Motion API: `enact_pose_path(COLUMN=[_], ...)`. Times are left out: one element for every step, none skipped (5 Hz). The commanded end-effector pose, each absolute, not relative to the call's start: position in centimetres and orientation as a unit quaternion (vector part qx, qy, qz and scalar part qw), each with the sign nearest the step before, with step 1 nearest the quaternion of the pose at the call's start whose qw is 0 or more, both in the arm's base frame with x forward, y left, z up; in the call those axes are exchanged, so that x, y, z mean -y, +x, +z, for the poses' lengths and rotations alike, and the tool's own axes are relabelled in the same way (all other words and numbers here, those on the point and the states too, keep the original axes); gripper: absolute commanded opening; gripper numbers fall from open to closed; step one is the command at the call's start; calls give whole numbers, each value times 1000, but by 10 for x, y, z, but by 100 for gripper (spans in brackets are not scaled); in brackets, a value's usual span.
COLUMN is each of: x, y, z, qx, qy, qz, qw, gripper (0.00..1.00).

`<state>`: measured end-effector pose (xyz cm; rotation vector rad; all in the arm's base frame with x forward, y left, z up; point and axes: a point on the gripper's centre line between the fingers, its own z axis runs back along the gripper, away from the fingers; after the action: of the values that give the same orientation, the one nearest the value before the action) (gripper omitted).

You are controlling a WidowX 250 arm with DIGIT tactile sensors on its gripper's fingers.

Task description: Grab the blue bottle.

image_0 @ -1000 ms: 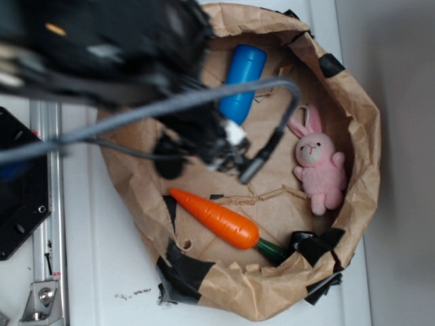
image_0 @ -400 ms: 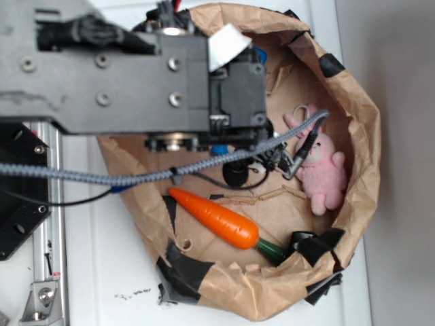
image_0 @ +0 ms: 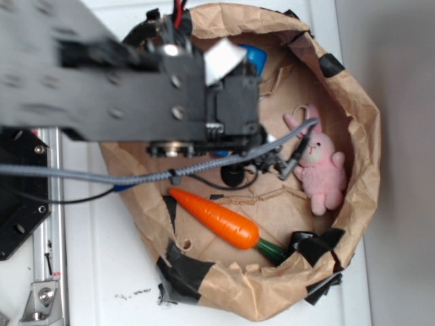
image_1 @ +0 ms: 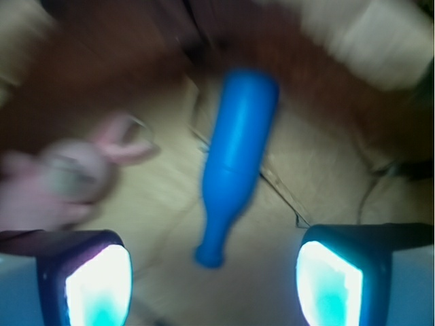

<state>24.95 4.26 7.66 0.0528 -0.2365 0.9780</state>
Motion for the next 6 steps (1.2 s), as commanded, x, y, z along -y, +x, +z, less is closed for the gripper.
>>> enact_pose_path(x=[-81,-96,-111,-106,-86,-57], y=[254,253,265,269,271,275], z=[53,53,38,29,44,86], qx=[133,149,151,138,123,128], qy=[54,78,104,101,56,-9], qz=[510,509,494,489,463,402], qw=[848,844,850,855,876,907], gripper=[100,100,100,0,0,0])
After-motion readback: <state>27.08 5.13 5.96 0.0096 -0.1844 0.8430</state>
